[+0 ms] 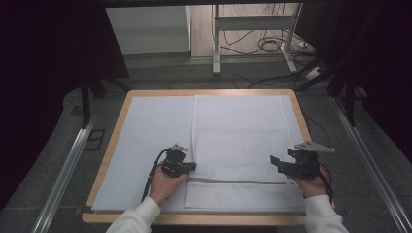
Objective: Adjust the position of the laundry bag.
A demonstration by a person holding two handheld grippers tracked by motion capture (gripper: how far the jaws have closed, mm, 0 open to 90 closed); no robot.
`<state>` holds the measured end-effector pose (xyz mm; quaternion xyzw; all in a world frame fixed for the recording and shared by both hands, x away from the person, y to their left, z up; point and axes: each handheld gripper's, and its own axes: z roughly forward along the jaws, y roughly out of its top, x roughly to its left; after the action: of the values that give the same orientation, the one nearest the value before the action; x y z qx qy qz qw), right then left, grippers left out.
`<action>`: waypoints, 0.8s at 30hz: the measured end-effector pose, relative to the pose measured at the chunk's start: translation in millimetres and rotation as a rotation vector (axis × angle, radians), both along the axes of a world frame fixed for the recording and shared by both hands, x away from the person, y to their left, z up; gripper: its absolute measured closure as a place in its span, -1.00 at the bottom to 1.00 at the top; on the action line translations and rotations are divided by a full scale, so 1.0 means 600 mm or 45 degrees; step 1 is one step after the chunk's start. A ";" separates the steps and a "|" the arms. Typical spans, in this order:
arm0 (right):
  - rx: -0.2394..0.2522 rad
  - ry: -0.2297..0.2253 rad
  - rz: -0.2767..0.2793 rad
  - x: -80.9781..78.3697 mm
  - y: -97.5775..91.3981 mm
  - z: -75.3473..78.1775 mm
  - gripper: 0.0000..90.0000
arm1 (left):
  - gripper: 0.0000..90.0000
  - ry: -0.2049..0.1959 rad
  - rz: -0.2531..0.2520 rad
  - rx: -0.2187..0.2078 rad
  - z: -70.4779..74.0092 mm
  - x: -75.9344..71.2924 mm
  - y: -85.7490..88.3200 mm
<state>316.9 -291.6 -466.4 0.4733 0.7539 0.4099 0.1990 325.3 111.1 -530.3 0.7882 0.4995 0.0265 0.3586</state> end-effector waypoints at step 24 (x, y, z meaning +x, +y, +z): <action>-0.033 0.182 -0.115 0.019 -0.038 -0.007 -0.47 | 1.00 -0.008 0.008 -0.025 0.009 -0.002 0.016</action>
<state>328.3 -314.2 -470.8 0.5321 0.7494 0.3559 0.1691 323.9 120.7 -525.1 0.7829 0.5011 0.0252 0.3679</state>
